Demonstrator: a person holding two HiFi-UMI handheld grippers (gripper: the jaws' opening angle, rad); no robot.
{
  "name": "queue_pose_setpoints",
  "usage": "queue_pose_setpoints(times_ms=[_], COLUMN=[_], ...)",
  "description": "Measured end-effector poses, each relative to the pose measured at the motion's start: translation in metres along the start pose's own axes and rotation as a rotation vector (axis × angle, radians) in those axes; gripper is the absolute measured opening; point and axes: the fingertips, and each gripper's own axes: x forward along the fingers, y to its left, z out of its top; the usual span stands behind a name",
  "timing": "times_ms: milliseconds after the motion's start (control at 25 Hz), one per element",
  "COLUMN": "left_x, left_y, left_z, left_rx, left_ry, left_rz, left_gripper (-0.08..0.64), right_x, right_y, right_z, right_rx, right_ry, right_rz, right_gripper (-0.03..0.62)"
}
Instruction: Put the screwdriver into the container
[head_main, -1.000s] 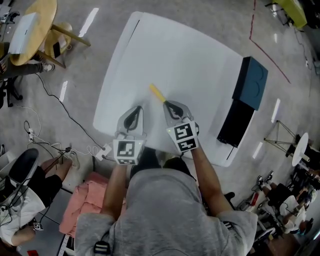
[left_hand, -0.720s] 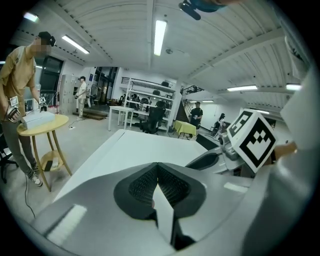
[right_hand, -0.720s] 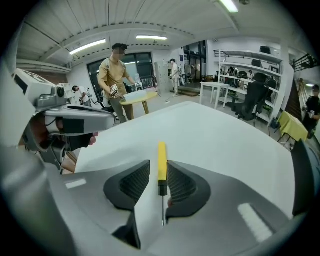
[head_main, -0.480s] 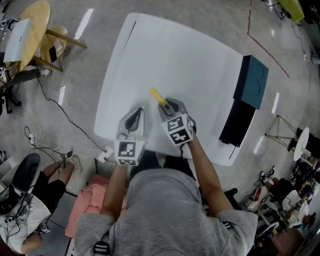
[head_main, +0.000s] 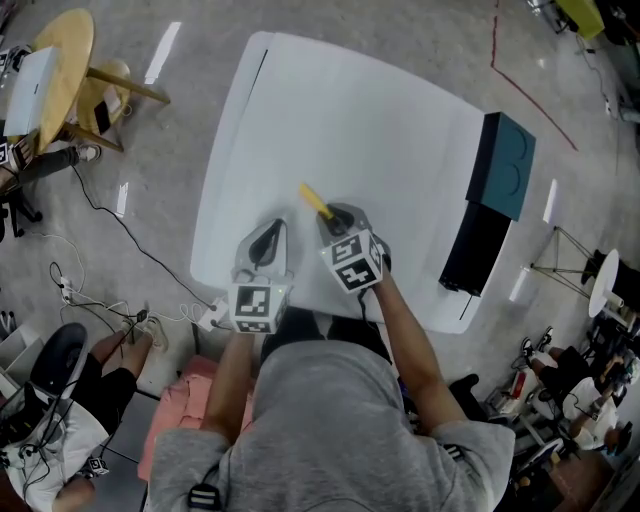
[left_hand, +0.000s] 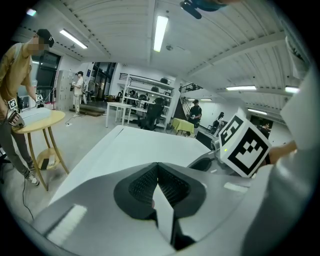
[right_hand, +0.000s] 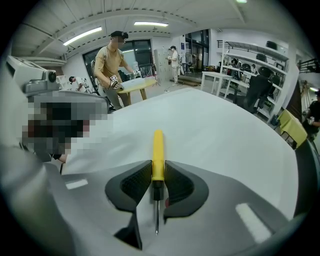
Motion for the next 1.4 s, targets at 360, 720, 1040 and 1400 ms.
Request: queue_pose_setpoints(times_ms=[360,720,1040,1400], left_x=[0.002,-0.001,-0.002,0.005], left_y=[-0.003,-0.020,-0.062,-0.128], left_z=[0.017,0.050,0.080,0.097], left_rx=[0.021,0.071,0.149,0.246], left_ry=[-0.026,-0.083,-0.133,-0.153], left_rz=[-0.013,-0.058,-0.166,-0.326], left_gripper=[0.011,0.011,0.011,0.011], right_x=[-0.012,-0.060,-0.123,-0.190], right_y=[-0.004,-0.015,-0.029,-0.054], right_z=[0.006,0.026,0.036,0.017], right_rx=[0.042,0.081,0.146,0.257], right_ry=[-0.054,-0.170,-0.290,-0.394], right_rz=[-0.006,-0.072,-0.176,-0.319], right_gripper=[0.078,0.077,0.075,0.075])
